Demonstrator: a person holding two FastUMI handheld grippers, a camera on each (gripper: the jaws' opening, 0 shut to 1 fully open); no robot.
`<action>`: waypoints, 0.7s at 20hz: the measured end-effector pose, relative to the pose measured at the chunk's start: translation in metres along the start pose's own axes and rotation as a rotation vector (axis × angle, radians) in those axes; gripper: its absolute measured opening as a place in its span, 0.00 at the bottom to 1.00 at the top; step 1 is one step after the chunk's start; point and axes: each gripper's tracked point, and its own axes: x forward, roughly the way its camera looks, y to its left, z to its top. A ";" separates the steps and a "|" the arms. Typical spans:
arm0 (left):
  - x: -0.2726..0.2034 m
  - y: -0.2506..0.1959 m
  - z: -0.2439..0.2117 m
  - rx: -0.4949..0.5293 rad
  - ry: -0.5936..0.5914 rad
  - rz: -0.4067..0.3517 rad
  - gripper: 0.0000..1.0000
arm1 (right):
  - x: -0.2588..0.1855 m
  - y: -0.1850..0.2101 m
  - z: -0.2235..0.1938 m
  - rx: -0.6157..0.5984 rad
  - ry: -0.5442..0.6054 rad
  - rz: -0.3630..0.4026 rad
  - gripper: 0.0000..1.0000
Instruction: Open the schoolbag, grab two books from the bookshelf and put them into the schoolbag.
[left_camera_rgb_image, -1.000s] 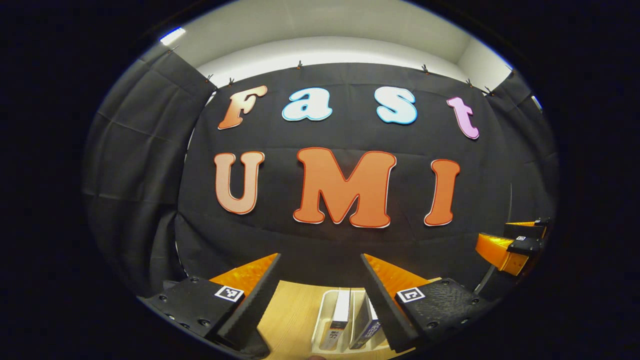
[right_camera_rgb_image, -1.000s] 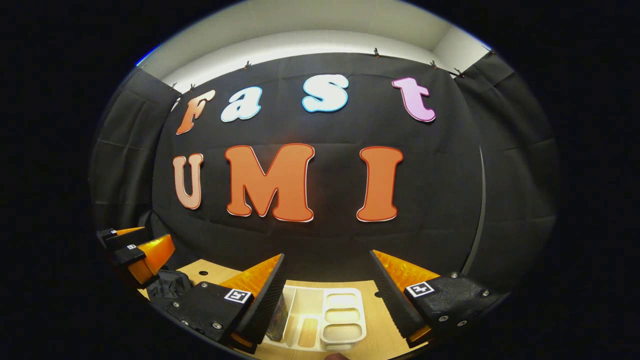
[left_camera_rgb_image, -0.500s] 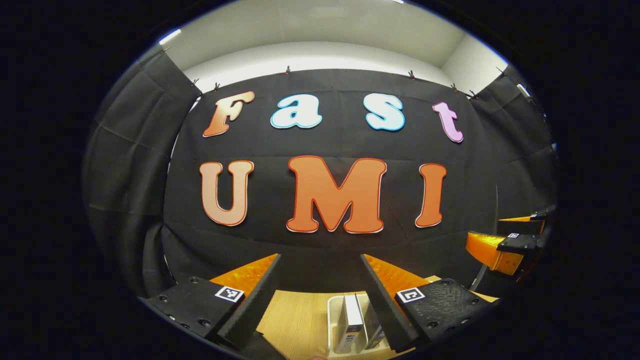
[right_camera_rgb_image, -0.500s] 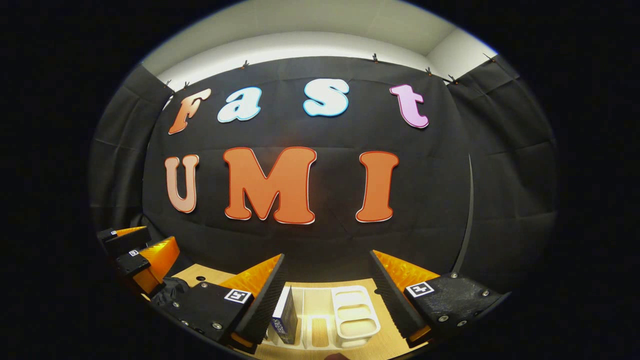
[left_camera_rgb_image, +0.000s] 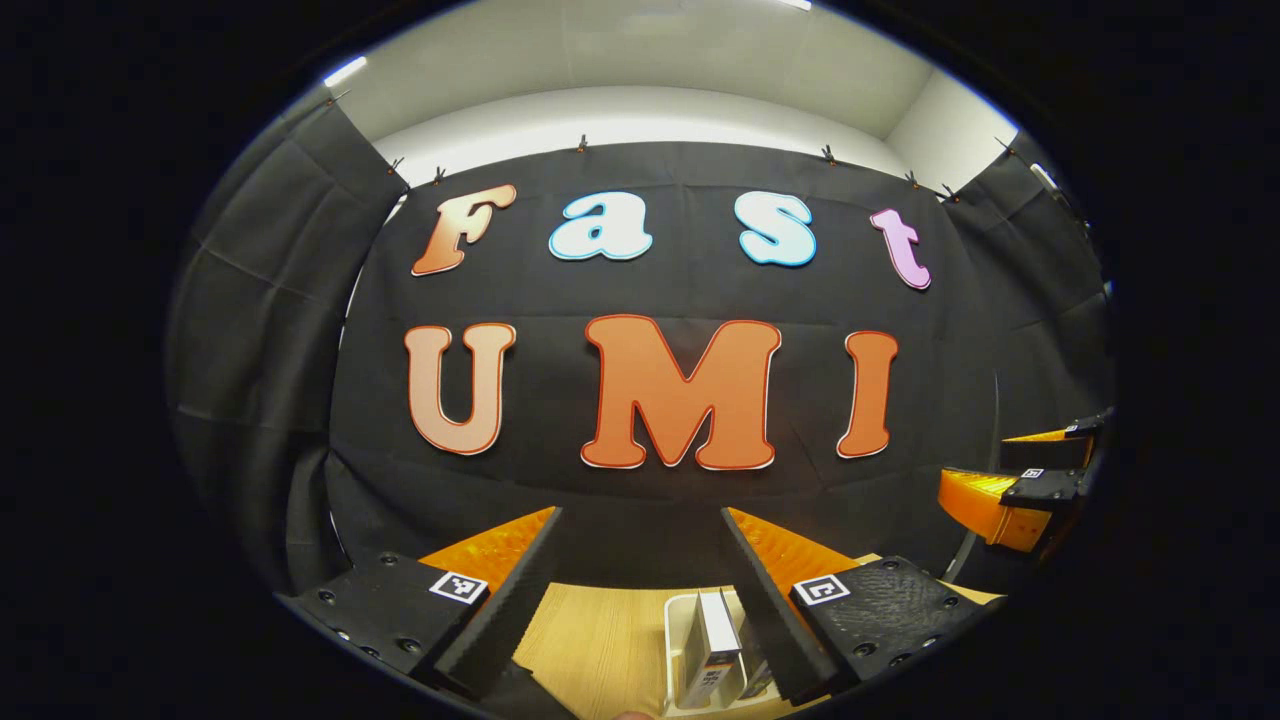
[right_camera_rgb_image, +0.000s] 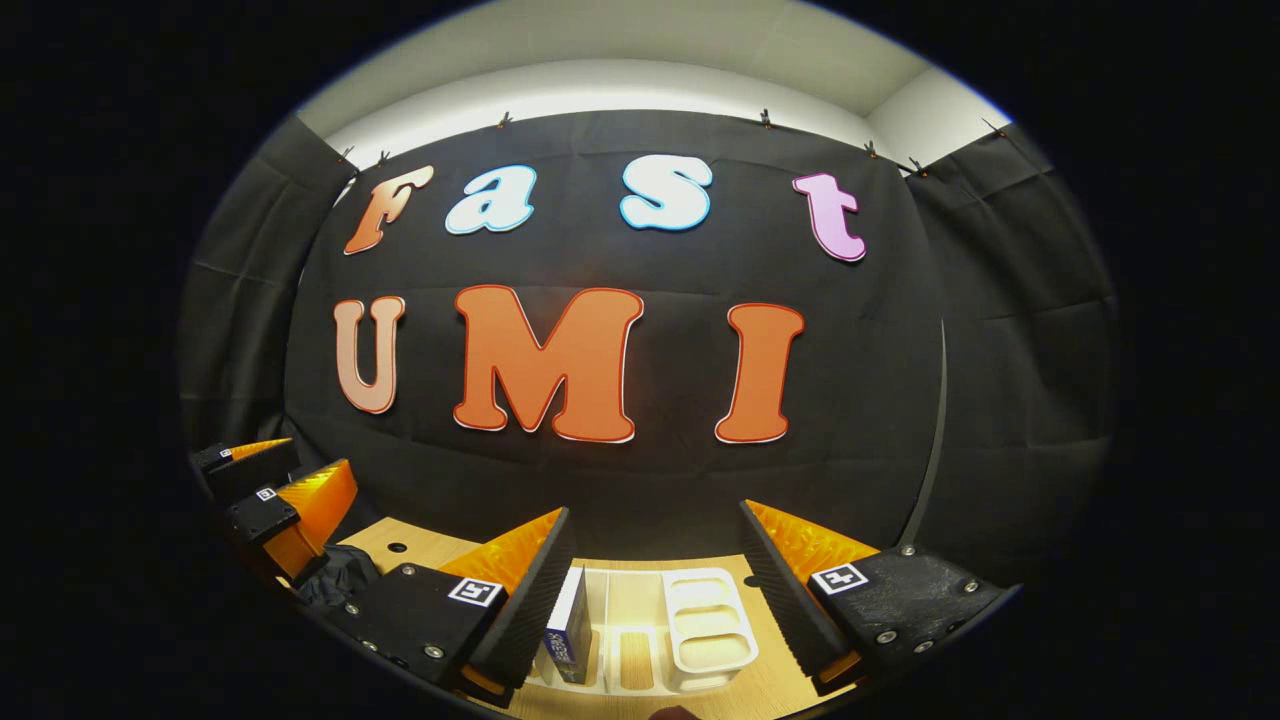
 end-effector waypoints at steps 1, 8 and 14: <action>-0.001 0.001 0.001 0.007 -0.001 0.003 0.95 | 0.000 0.001 -0.001 -0.001 0.004 0.005 0.96; -0.006 0.008 -0.016 0.119 0.025 0.044 0.95 | 0.003 -0.003 -0.008 -0.001 0.011 0.025 0.96; -0.019 0.032 -0.060 0.248 0.111 0.111 0.94 | 0.010 -0.014 -0.023 -0.018 0.036 0.038 0.96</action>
